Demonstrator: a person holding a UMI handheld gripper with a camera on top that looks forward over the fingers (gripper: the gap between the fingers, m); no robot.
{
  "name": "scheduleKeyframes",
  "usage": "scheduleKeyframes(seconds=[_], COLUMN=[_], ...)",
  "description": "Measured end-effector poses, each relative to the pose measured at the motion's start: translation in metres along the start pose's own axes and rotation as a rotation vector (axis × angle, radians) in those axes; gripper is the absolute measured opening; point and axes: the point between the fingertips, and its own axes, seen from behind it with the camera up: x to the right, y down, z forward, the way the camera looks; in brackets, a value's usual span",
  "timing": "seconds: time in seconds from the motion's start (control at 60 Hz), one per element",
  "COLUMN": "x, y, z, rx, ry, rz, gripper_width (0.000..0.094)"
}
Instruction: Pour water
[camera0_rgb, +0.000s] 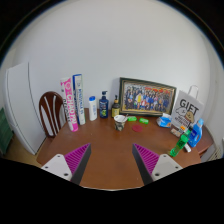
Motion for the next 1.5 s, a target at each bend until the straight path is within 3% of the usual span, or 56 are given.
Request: scheduleKeyframes(seconds=[0.217,0.583,0.8,1.067,1.133,1.267,1.5], x=[0.070,0.284,0.390,0.441,0.444,0.445,0.442], y=[0.029,0.112,0.130,0.120,0.123,0.120,0.119], z=[0.006,0.051,0.115,0.207,0.225,0.241,0.243], rx=[-0.015,0.039,0.080,0.135,0.136,0.169,0.184], ry=[0.060,0.167,0.158,0.111,0.104,0.087,0.117], rz=[0.029,0.103,0.147,0.124,0.120,0.123,0.046], gripper_width=[0.0854,0.0859,0.0858,0.0849,0.0786,0.0518,0.0354])
